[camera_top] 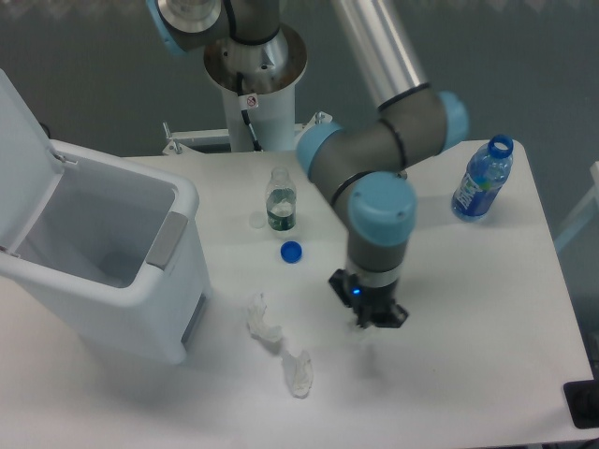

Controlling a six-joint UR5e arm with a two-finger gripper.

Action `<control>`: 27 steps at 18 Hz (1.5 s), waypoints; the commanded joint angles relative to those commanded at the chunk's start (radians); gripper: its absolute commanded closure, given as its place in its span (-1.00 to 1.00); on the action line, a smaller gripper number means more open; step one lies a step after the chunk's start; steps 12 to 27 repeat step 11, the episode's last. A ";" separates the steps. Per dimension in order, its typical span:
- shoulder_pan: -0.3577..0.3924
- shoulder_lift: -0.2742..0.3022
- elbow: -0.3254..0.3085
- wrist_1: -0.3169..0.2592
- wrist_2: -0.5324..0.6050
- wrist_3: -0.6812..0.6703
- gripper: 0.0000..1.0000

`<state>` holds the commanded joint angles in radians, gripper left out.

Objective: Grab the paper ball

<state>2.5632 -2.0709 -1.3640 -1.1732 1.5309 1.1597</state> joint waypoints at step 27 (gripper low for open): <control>0.017 0.026 0.059 -0.117 0.081 0.009 1.00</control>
